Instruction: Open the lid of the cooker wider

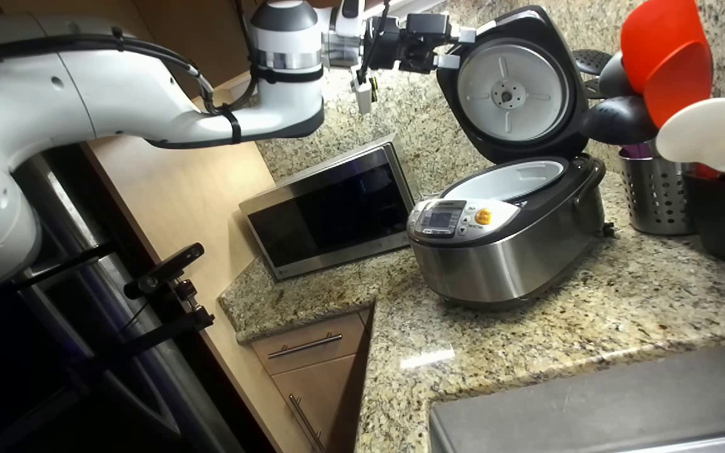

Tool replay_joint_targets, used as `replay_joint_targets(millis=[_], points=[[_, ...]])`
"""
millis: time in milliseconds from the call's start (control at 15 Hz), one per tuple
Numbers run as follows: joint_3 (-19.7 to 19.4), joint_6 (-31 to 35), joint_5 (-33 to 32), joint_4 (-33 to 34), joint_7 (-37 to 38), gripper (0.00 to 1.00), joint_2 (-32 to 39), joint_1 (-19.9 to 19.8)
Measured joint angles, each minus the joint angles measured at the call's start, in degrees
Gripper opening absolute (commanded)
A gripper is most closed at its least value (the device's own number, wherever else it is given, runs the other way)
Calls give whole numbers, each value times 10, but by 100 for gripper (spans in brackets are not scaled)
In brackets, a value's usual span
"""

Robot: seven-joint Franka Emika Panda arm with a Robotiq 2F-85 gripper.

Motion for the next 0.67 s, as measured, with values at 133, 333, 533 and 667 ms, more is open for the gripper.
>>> replay_joint_targets(millis=[133, 333, 533, 667], points=[[0, -11, 0, 1, 0, 100, -1, 2], [2, -41, 1, 1, -7, 100, -7, 10], [9, -68, 3, 0, -23, 100, -15, 17], [10, -84, 3, -1, -34, 100, -20, 21]])
